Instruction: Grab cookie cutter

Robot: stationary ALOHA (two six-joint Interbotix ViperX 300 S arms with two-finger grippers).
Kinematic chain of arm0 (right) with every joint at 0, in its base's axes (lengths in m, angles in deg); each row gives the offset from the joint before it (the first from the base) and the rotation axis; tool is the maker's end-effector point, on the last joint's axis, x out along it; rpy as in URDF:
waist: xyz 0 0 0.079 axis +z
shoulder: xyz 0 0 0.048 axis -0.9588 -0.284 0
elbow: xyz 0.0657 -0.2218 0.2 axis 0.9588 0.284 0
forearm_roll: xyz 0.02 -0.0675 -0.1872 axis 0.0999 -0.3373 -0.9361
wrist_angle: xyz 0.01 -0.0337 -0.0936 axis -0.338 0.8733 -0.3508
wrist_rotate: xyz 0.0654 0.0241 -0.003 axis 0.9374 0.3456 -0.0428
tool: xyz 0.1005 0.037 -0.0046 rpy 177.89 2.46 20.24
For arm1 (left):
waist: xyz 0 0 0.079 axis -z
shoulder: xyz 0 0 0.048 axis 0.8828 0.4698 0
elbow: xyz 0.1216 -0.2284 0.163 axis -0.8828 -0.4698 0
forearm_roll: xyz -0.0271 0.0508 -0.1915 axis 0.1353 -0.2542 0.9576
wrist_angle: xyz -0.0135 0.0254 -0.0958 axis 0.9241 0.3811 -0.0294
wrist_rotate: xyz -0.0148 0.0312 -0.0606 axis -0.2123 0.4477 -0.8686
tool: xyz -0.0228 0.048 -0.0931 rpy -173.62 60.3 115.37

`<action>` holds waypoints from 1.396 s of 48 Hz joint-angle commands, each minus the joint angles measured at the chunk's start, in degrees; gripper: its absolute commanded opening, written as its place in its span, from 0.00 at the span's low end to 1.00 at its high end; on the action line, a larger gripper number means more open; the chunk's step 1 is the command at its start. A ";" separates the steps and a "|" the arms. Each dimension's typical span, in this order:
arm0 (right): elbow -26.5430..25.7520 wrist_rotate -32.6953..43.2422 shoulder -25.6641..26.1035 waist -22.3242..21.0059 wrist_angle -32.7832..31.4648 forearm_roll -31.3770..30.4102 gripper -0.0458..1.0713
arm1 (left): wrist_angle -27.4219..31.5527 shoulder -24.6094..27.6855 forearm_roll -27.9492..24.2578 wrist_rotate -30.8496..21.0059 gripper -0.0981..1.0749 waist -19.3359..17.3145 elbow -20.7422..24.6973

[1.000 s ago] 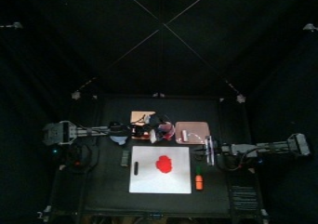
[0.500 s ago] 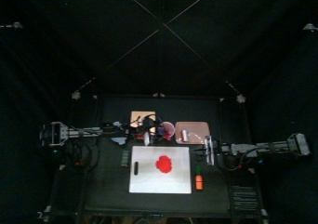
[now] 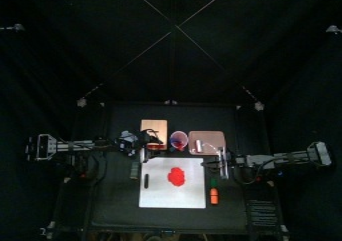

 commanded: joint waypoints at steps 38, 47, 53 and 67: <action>1.14 2.37 -2.90 1.93 -7.73 13.45 0.37 | -1.67 -2.72 0.09 0.00 0.85 3.87 -6.33; 1.05 6.42 0.35 -0.97 -19.07 23.38 0.64 | -1.67 -2.11 0.35 0.00 0.85 3.87 -6.24; 0.62 10.11 2.72 -5.27 -26.72 25.14 0.83 | -1.67 -1.41 0.35 0.09 0.85 3.78 -6.24; -1.05 18.63 4.75 -17.23 -46.93 18.19 0.97 | -1.67 0.79 0.26 0.18 0.85 3.78 -5.89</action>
